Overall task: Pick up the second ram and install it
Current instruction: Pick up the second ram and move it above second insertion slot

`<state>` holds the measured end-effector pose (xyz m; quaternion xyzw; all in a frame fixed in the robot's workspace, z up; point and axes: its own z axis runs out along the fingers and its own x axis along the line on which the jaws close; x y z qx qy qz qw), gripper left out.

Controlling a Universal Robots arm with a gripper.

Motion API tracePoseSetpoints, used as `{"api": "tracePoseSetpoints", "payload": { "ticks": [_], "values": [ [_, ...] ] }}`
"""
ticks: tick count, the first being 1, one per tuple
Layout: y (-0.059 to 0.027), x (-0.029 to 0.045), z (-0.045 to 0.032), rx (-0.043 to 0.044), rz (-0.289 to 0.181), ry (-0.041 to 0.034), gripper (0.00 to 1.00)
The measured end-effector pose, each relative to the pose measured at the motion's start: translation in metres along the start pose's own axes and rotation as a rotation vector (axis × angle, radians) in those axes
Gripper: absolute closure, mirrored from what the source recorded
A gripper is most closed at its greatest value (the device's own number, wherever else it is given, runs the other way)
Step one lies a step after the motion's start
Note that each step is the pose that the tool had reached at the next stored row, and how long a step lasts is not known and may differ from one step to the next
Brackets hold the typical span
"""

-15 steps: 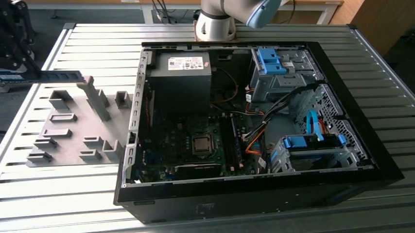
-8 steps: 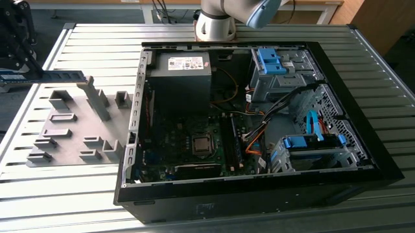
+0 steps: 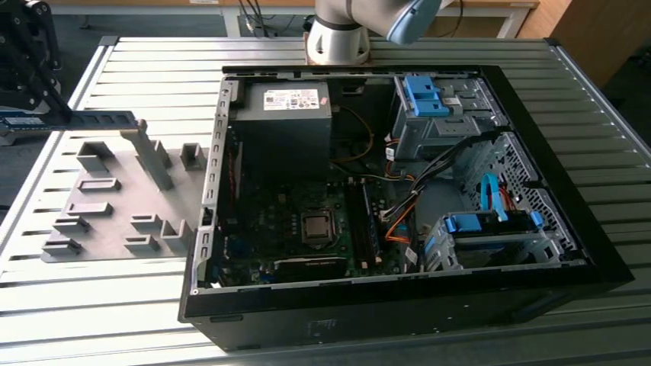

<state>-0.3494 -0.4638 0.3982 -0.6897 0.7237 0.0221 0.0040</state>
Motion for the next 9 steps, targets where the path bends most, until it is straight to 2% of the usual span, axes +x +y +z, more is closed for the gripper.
{"api": "tracePoseSetpoints", "payload": {
  "ticks": [9],
  "values": [
    [-0.0039,-0.0002,-0.0001,0.0,0.0,0.0,0.86]
  ]
}}
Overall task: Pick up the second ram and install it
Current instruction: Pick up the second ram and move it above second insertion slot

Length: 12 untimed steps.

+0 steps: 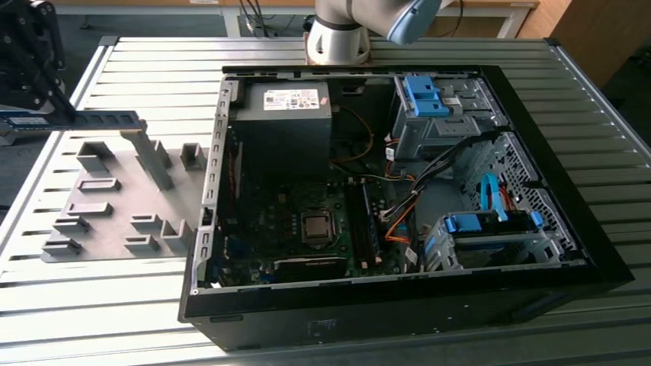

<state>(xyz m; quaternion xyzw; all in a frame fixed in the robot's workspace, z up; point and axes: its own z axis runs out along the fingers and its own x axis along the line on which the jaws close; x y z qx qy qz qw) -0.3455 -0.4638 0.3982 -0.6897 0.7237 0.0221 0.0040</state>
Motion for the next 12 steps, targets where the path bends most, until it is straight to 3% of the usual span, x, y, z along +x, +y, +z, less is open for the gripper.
{"api": "tracePoseSetpoints", "payload": {
  "ticks": [12],
  "values": [
    [-0.0052,-0.0003,-0.0002,0.0,0.0,0.0001,0.86]
  ]
}}
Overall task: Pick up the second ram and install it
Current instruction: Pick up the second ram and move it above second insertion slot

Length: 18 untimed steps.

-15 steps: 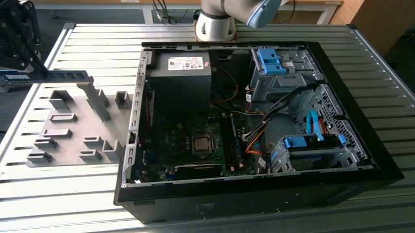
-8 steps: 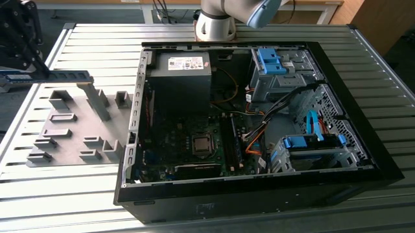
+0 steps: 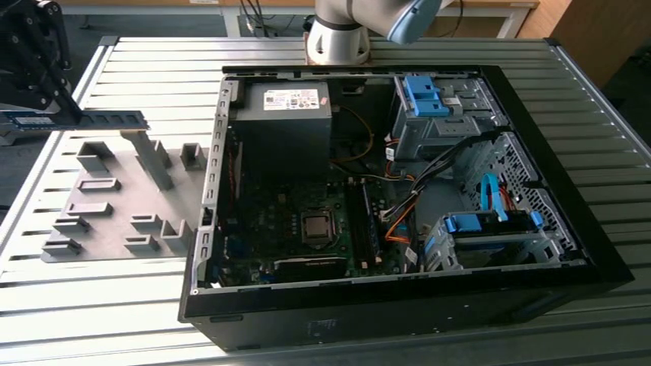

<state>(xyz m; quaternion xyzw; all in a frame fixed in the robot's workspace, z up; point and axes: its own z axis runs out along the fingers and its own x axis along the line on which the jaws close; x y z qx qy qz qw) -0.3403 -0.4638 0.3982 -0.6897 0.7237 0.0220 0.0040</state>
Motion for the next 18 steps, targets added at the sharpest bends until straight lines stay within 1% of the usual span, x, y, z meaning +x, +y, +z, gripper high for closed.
{"api": "tracePoseSetpoints", "payload": {
  "ticks": [18],
  "values": [
    [-0.0079,-0.0004,-0.0002,-0.0001,0.0,0.0,0.86]
  ]
}}
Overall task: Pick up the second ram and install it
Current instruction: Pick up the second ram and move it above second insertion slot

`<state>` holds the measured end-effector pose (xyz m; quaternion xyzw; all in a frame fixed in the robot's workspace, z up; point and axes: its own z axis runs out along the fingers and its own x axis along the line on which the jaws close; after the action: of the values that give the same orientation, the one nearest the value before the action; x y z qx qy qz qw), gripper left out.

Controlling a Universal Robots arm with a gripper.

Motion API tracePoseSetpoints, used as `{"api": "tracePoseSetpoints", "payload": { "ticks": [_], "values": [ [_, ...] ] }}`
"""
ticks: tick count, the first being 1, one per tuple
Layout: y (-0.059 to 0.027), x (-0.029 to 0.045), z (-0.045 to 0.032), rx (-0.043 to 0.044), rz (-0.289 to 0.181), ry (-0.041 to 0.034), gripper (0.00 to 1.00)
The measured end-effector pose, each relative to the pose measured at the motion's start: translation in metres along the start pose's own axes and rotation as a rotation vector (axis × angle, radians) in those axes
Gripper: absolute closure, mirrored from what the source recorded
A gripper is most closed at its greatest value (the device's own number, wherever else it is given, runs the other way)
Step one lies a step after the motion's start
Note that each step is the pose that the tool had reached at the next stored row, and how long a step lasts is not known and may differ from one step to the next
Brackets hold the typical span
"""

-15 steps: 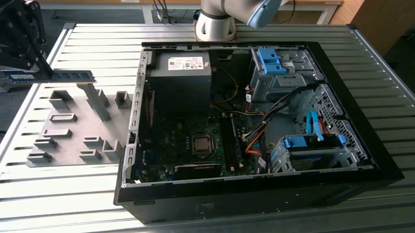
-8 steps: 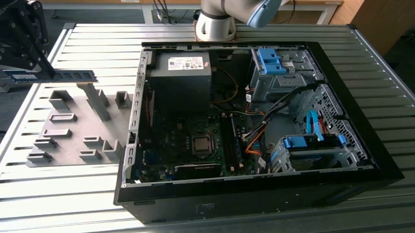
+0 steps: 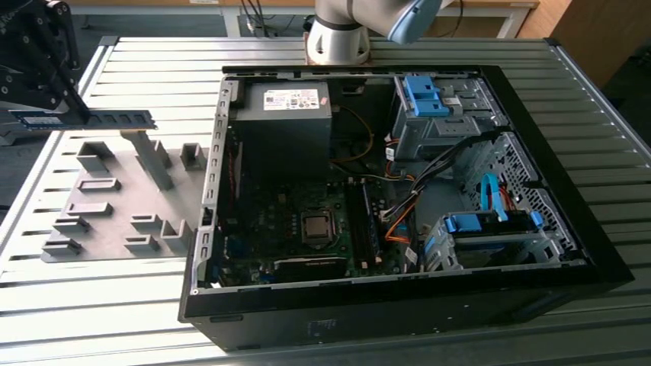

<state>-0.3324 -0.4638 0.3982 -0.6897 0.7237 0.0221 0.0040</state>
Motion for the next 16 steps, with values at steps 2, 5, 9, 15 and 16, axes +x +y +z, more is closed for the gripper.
{"api": "tracePoseSetpoints", "payload": {
  "ticks": [2,5,9,15,16],
  "values": [
    [-0.0009,0.0,0.0,0.0001,0.0,0.0,0.86],
    [-0.0021,-0.0001,0.0,0.0001,0.0,-0.0001,0.86],
    [-0.0026,-0.0001,0.0,0.0001,0.0,0.0,0.86],
    [-0.0028,-0.0001,0.0,0.0001,0.0,0.0,0.86],
    [-0.0029,-0.0001,0.0,0.0002,0.0,-0.0001,0.86]
  ]
}}
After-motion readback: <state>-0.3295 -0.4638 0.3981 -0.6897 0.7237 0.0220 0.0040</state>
